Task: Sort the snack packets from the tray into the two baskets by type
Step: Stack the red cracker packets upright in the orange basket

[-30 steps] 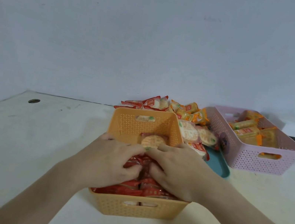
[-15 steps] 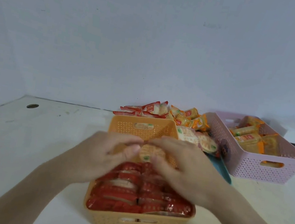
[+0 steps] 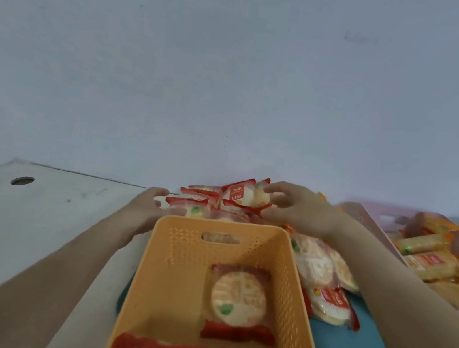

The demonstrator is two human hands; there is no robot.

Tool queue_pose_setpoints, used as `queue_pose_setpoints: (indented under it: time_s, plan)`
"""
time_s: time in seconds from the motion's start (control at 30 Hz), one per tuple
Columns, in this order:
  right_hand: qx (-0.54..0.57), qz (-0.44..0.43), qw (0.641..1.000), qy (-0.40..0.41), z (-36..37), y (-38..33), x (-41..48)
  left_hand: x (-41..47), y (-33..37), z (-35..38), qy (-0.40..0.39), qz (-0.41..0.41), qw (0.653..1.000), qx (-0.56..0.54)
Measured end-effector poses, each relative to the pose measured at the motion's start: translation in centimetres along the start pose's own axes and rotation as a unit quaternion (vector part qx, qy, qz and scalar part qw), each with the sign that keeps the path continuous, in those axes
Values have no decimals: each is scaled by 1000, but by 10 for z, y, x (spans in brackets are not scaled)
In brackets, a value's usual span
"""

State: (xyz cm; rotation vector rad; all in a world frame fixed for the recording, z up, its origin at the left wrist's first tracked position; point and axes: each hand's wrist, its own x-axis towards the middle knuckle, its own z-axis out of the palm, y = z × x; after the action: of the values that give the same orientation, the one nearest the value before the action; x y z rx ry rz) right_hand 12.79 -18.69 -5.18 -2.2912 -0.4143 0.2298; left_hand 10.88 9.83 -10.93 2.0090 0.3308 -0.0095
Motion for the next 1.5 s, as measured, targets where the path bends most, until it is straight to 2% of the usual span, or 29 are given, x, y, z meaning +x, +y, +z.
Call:
queue_pose_setpoints:
  time_s: [0.1,0.23,0.3,0.33,0.47,0.57,0.63,0.73,0.83,0.87,0.93,1.0,1.1,1.2,1.27,1.33,1.4,1.43,1.47,1.5]
  plan:
    - [-136,-39,989,-47,16,4,32,23,1,14,-6,-6,1000,25]
    - [-380,-70,922,-24,28,-6,52,35,4,19,5,34,999,-5]
    - [-429,-76,900,-35,33,-13,57,34,6,19,18,58,998,-11]
    - [-425,-79,901,-43,36,-14,59,34,6,18,26,67,997,-8]
    - [-307,-73,947,-56,43,-15,59,23,12,14,32,94,995,-9]
    - [-240,-91,966,37,37,-19,50,9,18,4,115,136,984,-27]
    - [-138,-102,980,105,28,-23,40,-1,25,-8,176,160,967,-88]
    - [58,-103,979,165,8,-42,12,-26,44,-30,207,207,930,-222]
    - [254,-86,954,134,-6,-60,-23,-58,64,-43,174,267,900,-296]
    - [291,-84,945,120,-7,-65,-33,-68,67,-46,160,284,898,-295]
    - [299,-84,946,93,-8,-69,-53,-90,72,-42,131,309,900,-279]
    - [240,-76,966,67,-5,-67,-70,-108,71,-34,127,318,907,-246]
    - [43,-82,993,76,10,-61,-91,-125,63,-19,147,337,924,-107]
    - [-149,-98,982,63,35,-51,-97,-135,48,1,78,351,933,13]
    - [-224,-103,967,58,46,-45,-97,-140,43,10,14,353,929,111]
    - [-178,-138,972,69,45,-40,-102,-145,39,9,-50,358,905,227]
    - [12,-140,986,90,34,-36,-112,-148,39,-1,-98,341,868,347]
    - [96,-122,981,118,28,-30,-121,-152,40,-5,-122,313,852,401]
    - [134,-110,972,158,22,-21,-126,-155,40,-8,-146,288,844,429]
    - [101,-99,971,193,17,-11,-128,-159,40,-12,-165,281,843,428]
